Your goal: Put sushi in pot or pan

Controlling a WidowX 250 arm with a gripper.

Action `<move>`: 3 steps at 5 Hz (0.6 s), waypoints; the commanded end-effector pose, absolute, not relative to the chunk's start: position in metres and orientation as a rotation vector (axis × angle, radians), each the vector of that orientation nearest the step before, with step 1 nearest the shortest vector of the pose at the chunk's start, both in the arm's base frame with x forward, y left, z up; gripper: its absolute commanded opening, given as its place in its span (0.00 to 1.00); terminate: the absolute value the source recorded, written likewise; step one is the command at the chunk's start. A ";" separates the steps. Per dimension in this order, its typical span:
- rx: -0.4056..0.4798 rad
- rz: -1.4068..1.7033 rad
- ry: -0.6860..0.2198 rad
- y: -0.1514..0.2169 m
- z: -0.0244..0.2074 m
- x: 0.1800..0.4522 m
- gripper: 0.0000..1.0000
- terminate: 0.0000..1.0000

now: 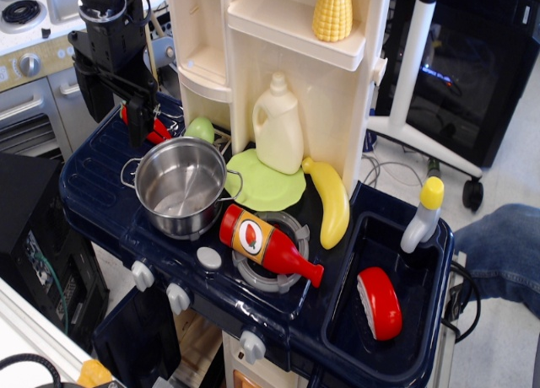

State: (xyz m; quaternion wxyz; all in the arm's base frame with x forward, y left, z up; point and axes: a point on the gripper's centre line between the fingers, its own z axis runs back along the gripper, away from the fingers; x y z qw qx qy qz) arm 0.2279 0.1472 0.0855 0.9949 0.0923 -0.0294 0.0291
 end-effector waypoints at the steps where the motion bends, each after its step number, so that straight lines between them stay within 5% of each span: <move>1: 0.185 0.058 -0.059 0.147 0.085 0.228 1.00 0.00; 3: 0.189 0.273 -0.081 0.056 0.100 0.211 1.00 0.00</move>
